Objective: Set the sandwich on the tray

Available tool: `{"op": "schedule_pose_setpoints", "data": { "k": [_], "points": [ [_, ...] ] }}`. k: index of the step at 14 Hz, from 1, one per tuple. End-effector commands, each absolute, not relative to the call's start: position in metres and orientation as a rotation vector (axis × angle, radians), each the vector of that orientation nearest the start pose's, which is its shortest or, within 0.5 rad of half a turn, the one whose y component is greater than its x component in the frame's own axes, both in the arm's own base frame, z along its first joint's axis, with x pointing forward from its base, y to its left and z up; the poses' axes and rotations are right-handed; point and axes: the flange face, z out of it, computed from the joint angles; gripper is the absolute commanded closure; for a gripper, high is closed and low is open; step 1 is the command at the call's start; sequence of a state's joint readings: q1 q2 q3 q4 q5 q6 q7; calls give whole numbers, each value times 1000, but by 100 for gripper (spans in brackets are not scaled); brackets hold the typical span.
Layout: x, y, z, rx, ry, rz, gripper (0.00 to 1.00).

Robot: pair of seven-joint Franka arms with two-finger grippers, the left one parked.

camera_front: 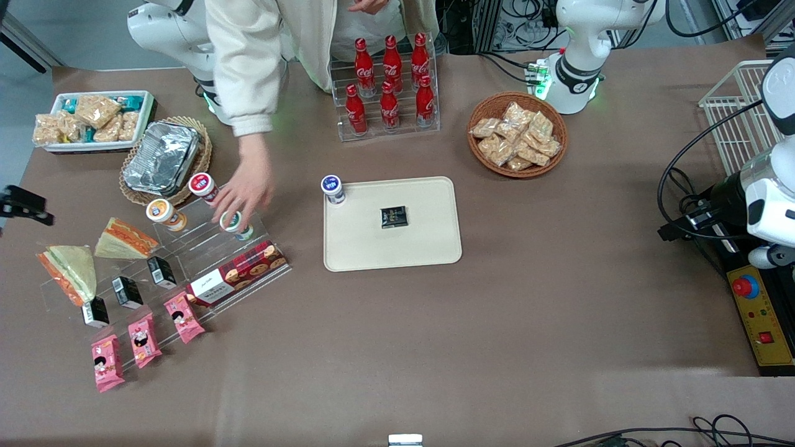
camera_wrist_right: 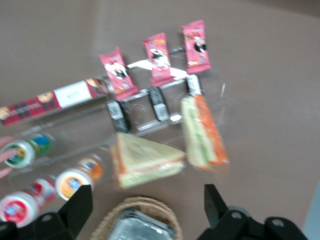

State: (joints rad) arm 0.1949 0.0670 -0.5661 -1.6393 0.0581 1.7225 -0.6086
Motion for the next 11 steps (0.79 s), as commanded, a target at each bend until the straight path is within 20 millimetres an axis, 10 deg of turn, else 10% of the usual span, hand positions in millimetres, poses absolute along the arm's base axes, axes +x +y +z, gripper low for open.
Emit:
{"op": "schedule_pose_setpoints", "data": {
  "k": [1, 6, 11],
  "points": [
    [530, -242, 587, -3102, -504, -78, 1],
    [533, -247, 582, -3082, -655, -68, 1],
    [562, -245, 532, -3067, -851, 21, 1]
  ]
}}
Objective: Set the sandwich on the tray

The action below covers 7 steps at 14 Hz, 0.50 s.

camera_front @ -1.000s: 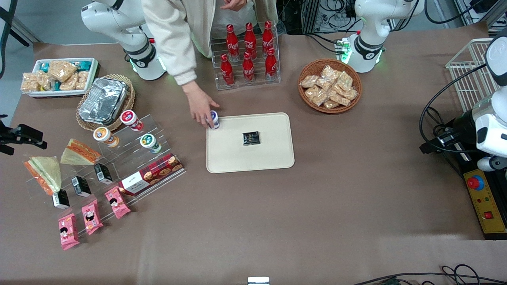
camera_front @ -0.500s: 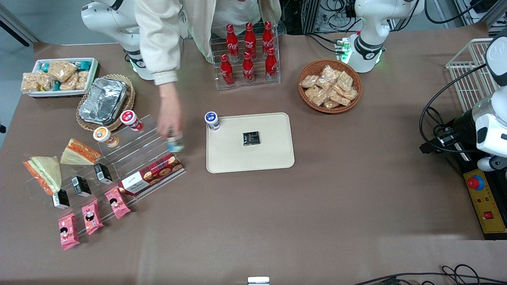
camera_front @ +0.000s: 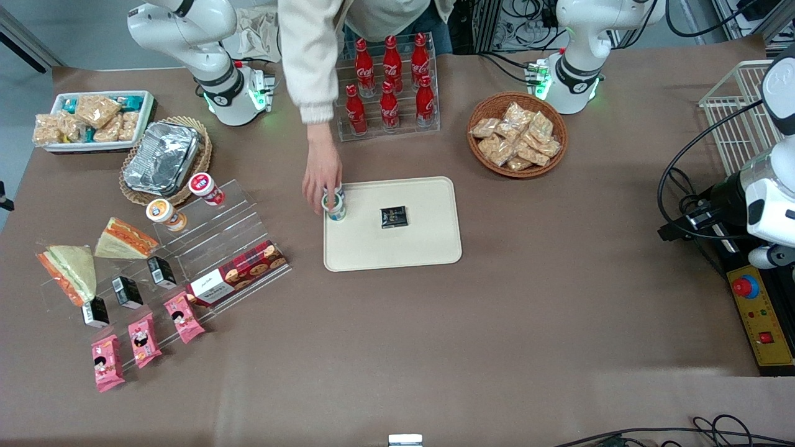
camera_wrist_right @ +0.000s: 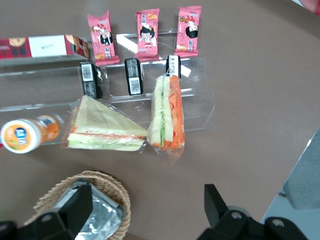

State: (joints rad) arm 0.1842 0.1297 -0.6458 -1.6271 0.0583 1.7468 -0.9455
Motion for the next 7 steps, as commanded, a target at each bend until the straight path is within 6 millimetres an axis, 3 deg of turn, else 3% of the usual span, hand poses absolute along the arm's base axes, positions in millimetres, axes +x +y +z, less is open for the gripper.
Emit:
{"op": "schedule_pose_setpoints", "data": {
  "k": [1, 5, 7],
  "points": [
    [568, -244, 519, -3062, -871, 52, 1],
    [585, -240, 468, -3024, -901, 90, 1],
    [592, -250, 440, -2988, -976, 72, 1]
  ]
}}
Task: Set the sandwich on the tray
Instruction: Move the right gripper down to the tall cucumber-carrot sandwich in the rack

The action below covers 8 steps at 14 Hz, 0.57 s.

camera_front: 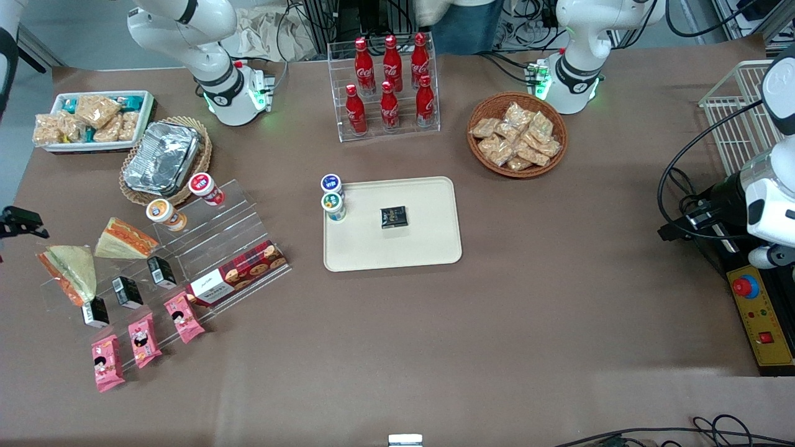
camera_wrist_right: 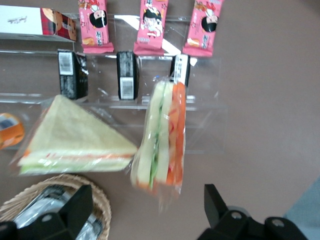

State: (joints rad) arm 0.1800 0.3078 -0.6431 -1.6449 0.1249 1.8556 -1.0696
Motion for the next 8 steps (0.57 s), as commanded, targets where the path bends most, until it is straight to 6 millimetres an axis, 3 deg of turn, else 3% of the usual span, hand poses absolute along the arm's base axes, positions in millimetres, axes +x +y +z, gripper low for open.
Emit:
{"op": "schedule_pose_setpoints", "data": {
  "k": [1, 5, 8],
  "points": [
    [595, -250, 428, -2972, -989, 75, 1],
    [603, -259, 403, -2987, -1017, 67, 1],
    [601, -265, 374, -2952, -944, 65, 1]
  ]
}}
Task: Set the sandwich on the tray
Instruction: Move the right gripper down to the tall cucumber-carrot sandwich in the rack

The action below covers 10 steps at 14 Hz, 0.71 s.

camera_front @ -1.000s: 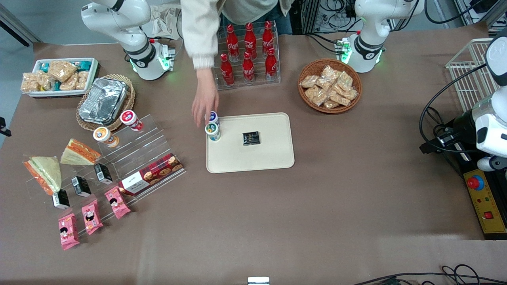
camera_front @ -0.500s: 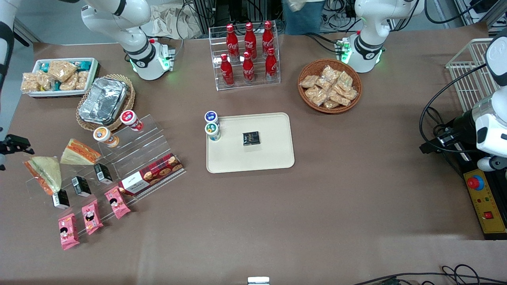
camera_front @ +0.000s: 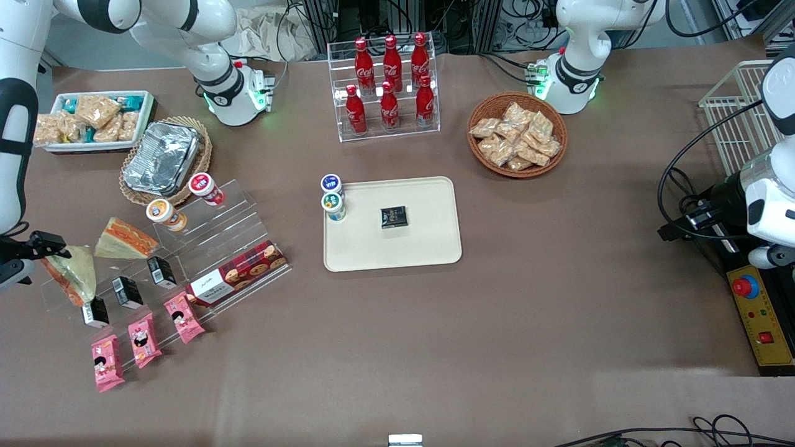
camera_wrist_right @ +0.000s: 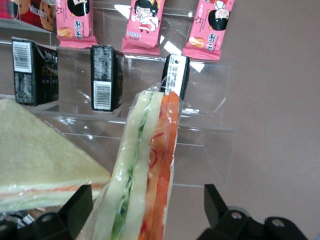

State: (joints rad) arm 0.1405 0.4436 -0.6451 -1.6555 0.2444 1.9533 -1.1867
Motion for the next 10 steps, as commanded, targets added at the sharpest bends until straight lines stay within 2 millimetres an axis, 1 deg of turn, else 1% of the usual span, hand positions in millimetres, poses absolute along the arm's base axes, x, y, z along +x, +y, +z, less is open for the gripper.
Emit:
{"op": "schedule_pose_setpoints", "data": {
  "k": [1, 4, 5, 6, 7, 8, 9, 10],
  "points": [
    [601, -265, 366, -2944, -925, 66, 1],
    [600, -265, 344, -2922, -878, 74, 1],
    [600, -265, 341, -2919, -876, 79, 2],
    [600, -265, 340, -2918, -882, 83, 22],
    [600, -265, 341, -2909, -912, 80, 52],
    [601, -265, 341, -2901, -945, 73, 86],
    [602, -266, 342, -2909, -953, 65, 100],
    [603, -265, 344, -2914, -959, 57, 100]
  ]
}}
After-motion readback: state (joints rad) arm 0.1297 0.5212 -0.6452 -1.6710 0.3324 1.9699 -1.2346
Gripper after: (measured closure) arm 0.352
